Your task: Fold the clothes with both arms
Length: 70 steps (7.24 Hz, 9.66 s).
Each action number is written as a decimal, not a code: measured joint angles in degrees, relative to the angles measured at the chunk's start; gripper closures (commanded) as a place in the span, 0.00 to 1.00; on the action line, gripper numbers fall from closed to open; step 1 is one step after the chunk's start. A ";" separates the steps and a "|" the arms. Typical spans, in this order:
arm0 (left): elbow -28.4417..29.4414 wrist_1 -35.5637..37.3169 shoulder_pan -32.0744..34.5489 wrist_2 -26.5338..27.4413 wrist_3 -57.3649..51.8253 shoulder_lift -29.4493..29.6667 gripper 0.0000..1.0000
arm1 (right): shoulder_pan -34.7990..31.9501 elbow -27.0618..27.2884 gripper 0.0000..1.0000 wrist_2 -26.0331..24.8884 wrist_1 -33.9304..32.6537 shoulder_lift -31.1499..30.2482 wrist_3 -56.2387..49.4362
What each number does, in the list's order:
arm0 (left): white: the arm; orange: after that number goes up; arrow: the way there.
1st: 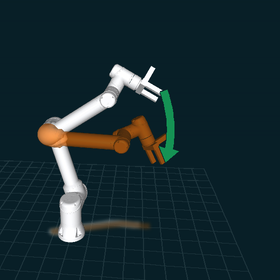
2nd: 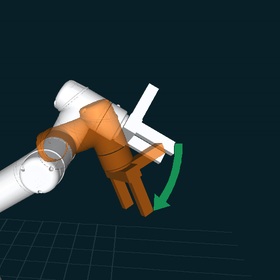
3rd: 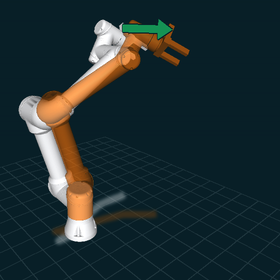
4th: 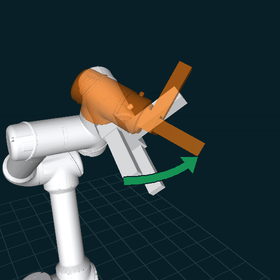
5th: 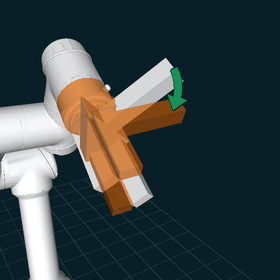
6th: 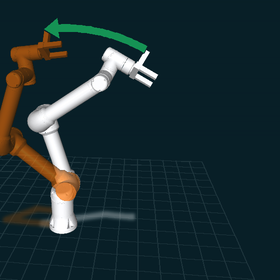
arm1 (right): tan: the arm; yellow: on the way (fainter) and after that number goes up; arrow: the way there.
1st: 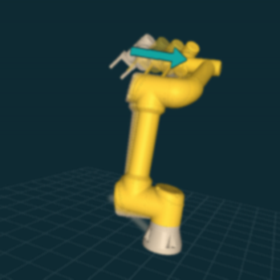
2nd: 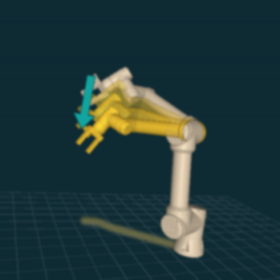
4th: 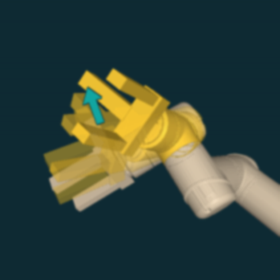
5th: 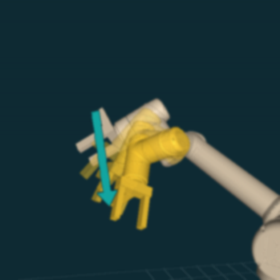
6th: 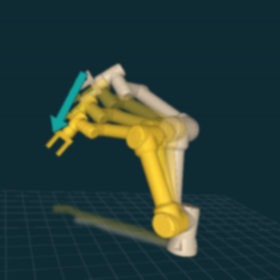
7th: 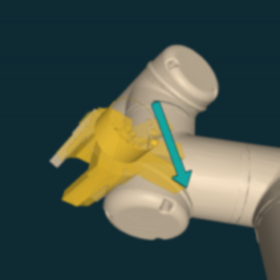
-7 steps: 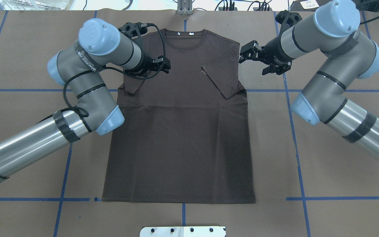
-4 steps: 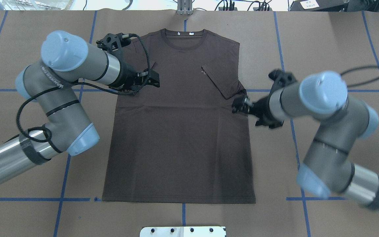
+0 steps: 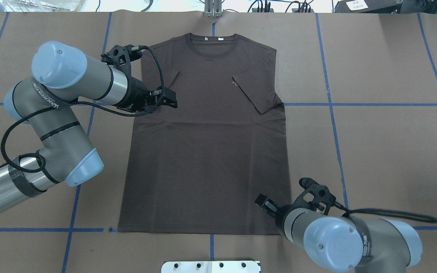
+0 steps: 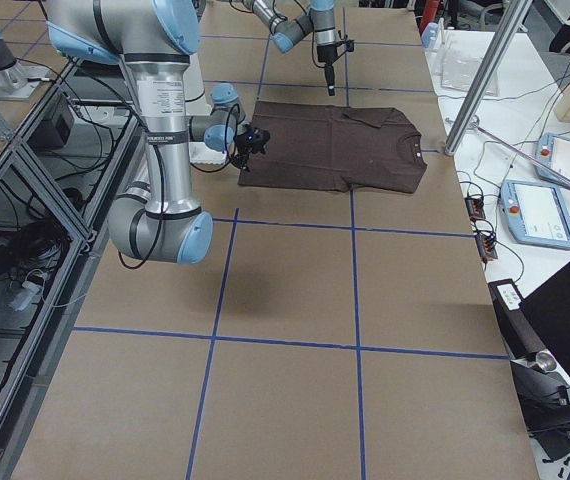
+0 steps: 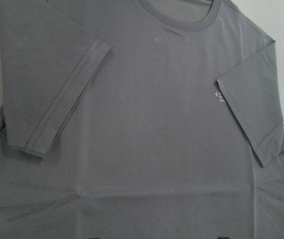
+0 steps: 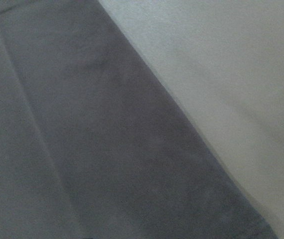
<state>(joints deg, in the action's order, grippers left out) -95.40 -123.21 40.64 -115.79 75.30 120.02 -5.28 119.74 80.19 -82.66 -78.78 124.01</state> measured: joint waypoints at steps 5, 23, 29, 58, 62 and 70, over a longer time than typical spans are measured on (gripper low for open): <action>-0.18 -0.01 -0.04 0.23 0.20 -0.47 0.15 | 2.58 -0.93 0.38 -0.79 -3.80 -2.04 2.47; -21.70 17.49 -33.57 32.96 35.70 -23.80 0.26 | -0.08 2.21 1.00 3.05 -4.00 -2.69 2.37; -21.93 18.67 -33.61 30.12 37.43 -23.79 1.00 | -0.15 2.28 1.00 3.07 -4.00 -2.71 2.38; 15.13 -10.05 4.92 17.59 7.21 1.49 0.46 | -38.06 -36.79 0.18 27.47 17.14 22.57 -27.46; 11.76 -10.19 4.84 15.29 7.31 -1.39 0.43 | -28.46 -20.57 0.17 22.57 17.33 8.65 -12.73; 11.64 -9.94 4.64 15.68 7.39 -0.86 0.42 | -25.34 -20.93 1.00 20.13 16.82 7.09 -9.18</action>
<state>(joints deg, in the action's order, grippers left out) -83.76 -133.15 45.28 -100.11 82.69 119.16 -30.62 98.81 100.33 -65.84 -71.68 114.83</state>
